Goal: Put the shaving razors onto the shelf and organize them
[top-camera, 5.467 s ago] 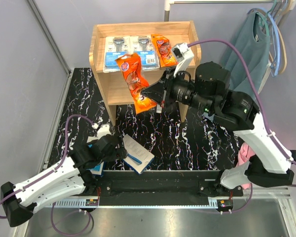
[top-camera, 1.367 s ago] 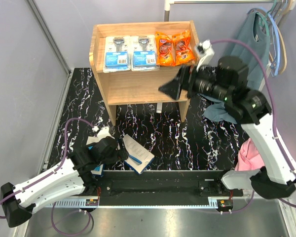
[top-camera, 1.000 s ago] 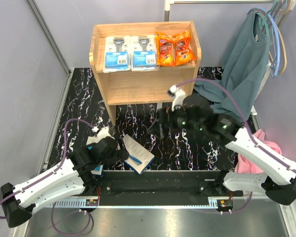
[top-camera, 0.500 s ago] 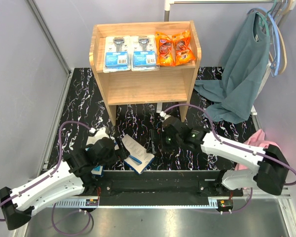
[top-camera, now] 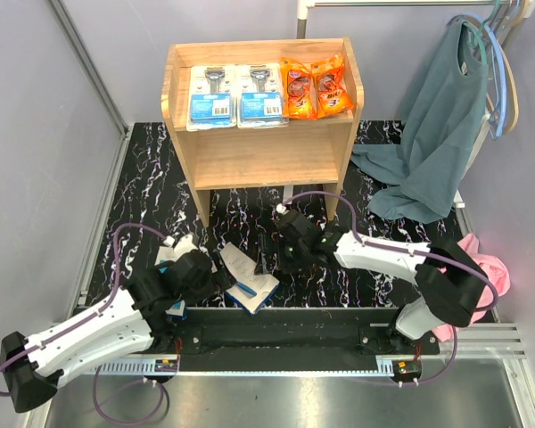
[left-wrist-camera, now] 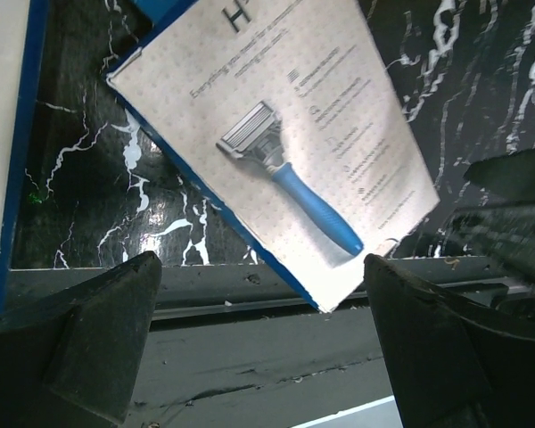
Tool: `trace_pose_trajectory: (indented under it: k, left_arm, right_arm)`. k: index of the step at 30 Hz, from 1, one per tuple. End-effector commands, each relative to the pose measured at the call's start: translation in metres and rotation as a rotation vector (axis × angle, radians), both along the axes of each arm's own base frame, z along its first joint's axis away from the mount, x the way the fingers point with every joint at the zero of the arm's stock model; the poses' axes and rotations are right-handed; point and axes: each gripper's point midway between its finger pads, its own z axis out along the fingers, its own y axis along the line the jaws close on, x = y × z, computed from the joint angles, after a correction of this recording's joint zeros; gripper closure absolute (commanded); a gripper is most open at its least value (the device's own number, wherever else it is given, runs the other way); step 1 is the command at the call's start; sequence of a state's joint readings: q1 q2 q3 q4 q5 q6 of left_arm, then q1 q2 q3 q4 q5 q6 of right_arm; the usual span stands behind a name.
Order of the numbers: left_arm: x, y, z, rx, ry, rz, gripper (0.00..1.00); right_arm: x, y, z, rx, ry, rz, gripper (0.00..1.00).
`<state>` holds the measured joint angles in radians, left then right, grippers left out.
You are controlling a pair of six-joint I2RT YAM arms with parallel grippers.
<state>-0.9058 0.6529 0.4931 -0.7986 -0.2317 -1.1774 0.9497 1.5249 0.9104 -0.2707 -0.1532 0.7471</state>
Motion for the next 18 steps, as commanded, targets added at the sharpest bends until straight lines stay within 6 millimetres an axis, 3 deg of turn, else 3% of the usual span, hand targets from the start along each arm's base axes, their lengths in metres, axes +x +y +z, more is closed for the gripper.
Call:
trace_pose_trajectory:
  k: [1,5,10,14,18]
  left_arm:
    - [0.001,-0.012,-0.007,-0.052,0.031,0.022,0.03]
    - [0.001,-0.015,-0.021,-0.076,0.063,0.062,0.07]
    - [0.004,-0.022,-0.04,-0.182,0.096,0.137,0.1]
    - [0.004,-0.021,-0.049,-0.195,0.107,0.156,0.11]
    - [0.005,-0.021,-0.05,-0.184,0.107,0.145,0.11]
  right_arm:
    - [0.029,0.013,0.012,0.085,-0.026,-0.027,0.0]
    - [0.032,0.023,0.004,0.126,0.004,-0.008,0.0]
    - [0.02,0.045,-0.006,0.25,0.104,0.027,0.0]
    - [0.005,0.044,-0.013,0.287,0.17,0.021,0.0]
    - [-0.006,0.043,-0.006,0.308,0.209,0.023,0.0]
